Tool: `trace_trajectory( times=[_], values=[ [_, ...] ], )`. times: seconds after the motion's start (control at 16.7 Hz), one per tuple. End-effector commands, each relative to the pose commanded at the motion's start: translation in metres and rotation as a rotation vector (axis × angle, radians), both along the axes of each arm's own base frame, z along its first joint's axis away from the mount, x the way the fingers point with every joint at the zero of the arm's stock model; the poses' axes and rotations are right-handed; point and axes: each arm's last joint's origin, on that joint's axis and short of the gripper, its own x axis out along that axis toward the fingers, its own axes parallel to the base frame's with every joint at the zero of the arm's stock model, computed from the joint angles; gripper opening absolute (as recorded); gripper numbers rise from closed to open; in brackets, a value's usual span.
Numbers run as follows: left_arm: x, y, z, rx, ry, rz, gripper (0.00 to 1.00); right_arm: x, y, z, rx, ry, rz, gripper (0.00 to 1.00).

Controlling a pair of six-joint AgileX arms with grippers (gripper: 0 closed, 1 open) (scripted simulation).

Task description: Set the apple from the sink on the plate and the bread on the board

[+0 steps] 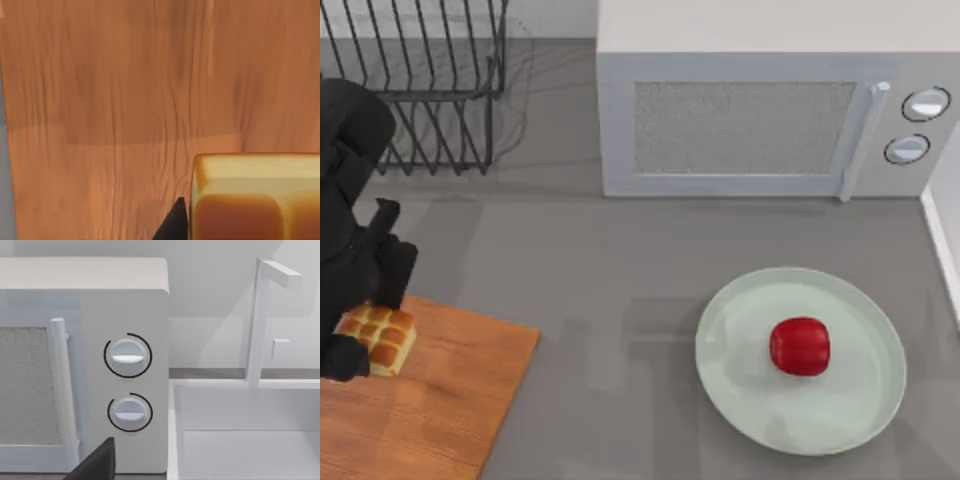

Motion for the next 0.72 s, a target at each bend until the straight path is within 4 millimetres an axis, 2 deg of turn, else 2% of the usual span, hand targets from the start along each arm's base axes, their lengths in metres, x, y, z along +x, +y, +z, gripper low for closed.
trace_trajectory(
  times=[0.3,0.72],
  values=[
    [-0.0116,-0.0040,-0.0050,0.001,-0.021,0.216,0.00,0.0000,0.0000,0.0000,0.000,0.000,0.000,1.00],
    [-0.0120,-0.0033,-0.0059,0.001,-0.020,0.237,0.00,0.0000,0.0000,0.0000,0.000,0.000,0.000,1.00]
  ],
)
